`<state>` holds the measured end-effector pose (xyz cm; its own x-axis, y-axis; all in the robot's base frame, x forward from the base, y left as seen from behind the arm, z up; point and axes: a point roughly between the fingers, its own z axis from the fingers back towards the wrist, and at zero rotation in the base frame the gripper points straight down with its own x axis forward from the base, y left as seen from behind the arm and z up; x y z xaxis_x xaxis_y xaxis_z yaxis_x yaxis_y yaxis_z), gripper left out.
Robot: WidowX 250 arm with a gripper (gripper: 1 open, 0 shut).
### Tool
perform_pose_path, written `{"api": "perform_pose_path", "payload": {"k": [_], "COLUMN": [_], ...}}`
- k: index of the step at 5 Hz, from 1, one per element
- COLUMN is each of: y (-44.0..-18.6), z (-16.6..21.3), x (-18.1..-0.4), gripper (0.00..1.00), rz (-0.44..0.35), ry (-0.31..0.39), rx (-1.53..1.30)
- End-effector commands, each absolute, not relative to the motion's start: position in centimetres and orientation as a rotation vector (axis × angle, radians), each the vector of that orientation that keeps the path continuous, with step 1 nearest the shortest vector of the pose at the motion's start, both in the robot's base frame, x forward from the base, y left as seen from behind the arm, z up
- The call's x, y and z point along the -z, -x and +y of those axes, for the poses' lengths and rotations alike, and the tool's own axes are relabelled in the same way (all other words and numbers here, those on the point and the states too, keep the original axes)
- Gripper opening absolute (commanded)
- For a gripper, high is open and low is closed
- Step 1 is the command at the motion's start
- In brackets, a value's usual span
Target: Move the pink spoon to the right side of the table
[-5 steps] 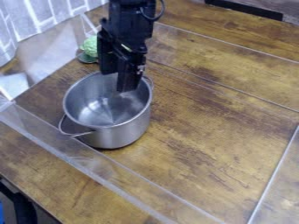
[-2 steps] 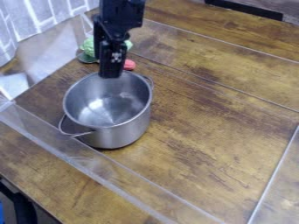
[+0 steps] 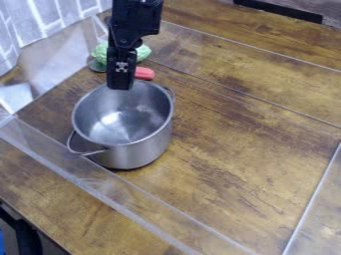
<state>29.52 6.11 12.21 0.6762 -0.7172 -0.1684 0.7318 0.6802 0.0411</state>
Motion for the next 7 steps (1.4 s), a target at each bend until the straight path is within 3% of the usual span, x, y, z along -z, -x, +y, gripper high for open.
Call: {"api": "perform_pose_path", "payload": {"k": [1, 2, 4, 6, 7], "y": [-29.9, -29.8, -32.1, -33.8, -34.8], "z": [7.1, 7.4, 9.3, 10.7, 10.6], "x": [-13.6, -13.3, -13.8, -14.9, -13.4], "gripper": [0.0, 0.0, 0.0, 0.0, 1.0], "rz": [0.099, 0.103, 0.089, 0.069, 0.061], "ry": [-0.147, -0.153, -0.177, -0.179, -0.169], "rx": [0.726, 0.658, 0.706, 0.707, 0.739]}}
